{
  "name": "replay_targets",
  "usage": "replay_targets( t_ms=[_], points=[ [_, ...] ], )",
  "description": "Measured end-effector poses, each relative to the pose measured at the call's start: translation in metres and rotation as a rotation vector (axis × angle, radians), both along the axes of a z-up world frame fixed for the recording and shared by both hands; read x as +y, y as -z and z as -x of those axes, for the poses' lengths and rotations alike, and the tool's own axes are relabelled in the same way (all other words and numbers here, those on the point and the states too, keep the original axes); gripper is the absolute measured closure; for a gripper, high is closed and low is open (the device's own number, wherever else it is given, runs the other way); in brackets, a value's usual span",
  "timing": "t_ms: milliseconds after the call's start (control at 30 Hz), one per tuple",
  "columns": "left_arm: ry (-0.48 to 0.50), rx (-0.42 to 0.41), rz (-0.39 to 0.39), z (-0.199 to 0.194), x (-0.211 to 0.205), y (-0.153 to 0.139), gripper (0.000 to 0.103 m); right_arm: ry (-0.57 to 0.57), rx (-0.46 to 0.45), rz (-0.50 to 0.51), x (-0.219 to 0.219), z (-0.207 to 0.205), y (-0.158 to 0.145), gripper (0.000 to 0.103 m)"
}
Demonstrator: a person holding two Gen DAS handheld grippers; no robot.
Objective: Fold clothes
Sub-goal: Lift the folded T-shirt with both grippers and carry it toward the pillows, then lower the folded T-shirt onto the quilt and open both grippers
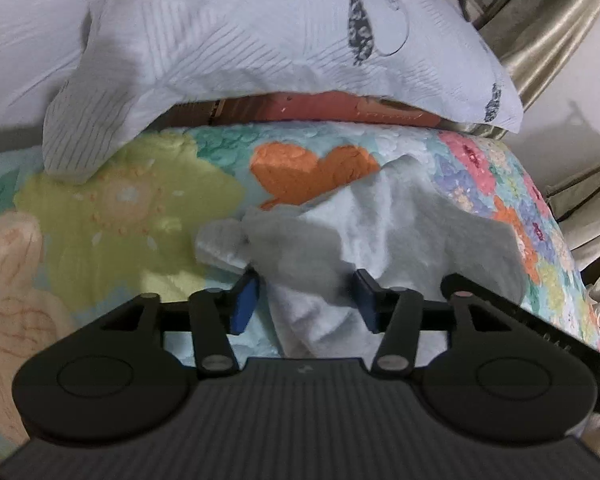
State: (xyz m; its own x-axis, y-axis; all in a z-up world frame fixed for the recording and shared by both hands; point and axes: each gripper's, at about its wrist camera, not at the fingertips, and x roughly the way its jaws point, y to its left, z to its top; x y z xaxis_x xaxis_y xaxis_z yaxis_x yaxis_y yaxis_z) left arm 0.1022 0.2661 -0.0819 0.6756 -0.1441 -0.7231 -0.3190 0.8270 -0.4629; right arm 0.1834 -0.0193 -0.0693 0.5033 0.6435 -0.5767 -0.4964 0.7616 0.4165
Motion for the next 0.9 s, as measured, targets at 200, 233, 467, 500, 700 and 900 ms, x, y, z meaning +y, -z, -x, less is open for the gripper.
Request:
replay_targets(
  t_ms=[200, 233, 467, 500, 700, 900],
  points=[
    [0.010, 0.009, 0.002, 0.001, -0.008, 0.001, 0.046, 0.005, -0.038, 0.103, 0.006, 0.003, 0.012, 0.055],
    [0.009, 0.009, 0.002, 0.002, -0.007, 0.001, 0.045, 0.020, -0.024, 0.090, 0.004, 0.002, 0.014, 0.054],
    [-0.024, -0.002, -0.004, 0.009, -0.002, -0.004, 0.038, 0.132, 0.035, 0.063, -0.017, 0.006, 0.011, 0.029],
    [-0.032, 0.000, -0.011, 0.009, -0.001, -0.004, 0.038, 0.135, 0.023, 0.077, -0.018, 0.012, 0.005, 0.029],
    [-0.033, 0.004, -0.137, 0.018, -0.018, -0.023, 0.039, 0.114, -0.086, 0.173, -0.012, 0.053, -0.035, 0.027],
    [-0.090, -0.117, -0.146, 0.045, -0.022, -0.056, 0.025, 0.092, -0.196, 0.269, -0.006, 0.095, -0.075, 0.026]
  ],
)
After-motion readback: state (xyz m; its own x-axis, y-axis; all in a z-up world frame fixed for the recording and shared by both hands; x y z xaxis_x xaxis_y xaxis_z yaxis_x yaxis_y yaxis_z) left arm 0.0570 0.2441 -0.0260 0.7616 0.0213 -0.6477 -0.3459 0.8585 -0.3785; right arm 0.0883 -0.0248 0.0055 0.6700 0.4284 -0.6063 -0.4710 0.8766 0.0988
